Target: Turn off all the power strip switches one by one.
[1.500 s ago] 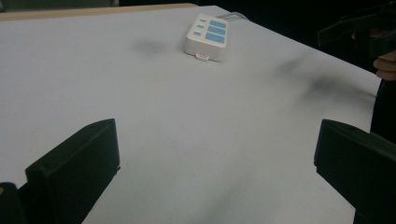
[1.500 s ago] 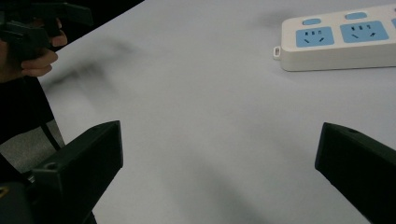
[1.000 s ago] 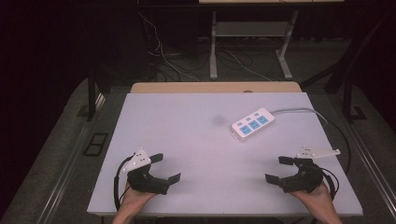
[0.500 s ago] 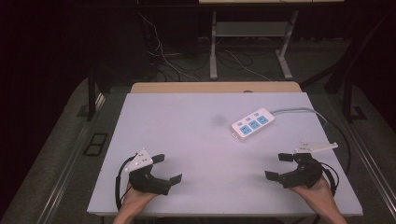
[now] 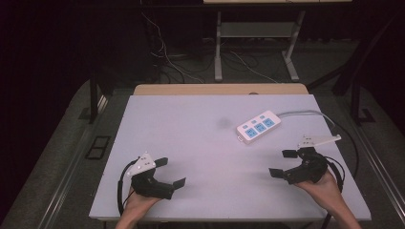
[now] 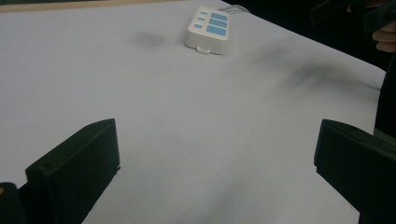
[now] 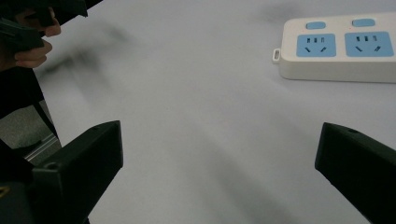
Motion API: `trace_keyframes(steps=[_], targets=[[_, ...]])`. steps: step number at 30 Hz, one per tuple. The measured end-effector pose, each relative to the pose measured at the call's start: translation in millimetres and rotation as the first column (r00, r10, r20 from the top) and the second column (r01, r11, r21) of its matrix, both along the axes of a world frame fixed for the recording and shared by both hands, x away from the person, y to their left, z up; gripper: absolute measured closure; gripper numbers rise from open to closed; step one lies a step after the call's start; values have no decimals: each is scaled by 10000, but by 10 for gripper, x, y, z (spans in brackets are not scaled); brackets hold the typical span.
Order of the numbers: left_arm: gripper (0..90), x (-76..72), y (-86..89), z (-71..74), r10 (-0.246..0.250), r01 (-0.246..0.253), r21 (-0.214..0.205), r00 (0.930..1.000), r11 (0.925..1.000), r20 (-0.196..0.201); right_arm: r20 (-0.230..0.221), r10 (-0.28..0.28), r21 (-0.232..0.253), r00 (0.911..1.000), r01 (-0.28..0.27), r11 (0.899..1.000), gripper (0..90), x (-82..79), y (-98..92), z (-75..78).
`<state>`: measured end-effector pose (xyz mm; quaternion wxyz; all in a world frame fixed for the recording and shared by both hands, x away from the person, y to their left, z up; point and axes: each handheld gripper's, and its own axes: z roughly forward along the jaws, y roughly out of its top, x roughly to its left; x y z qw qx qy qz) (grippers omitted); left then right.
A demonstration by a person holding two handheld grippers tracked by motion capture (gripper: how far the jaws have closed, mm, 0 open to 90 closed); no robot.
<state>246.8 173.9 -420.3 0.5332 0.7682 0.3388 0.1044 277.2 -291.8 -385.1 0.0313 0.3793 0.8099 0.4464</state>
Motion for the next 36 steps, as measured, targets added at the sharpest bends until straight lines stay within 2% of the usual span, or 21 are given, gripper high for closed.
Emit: trace_keyframes(steps=[10,22,36], targets=[[0,2,4,-1,1,-1,-25,10000,10000,-38,0,90,-140,10000,-90,9999,8,127,31,80],[0,2,12,0,24,-24,-59,10000,10000,-8,-39,345,-473,9994,-346,9983,8,348,92,203],[0,3,25,1,57,-57,-93,10000,9999,-4,-98,434,-644,9990,-439,9970,8,595,160,301]])
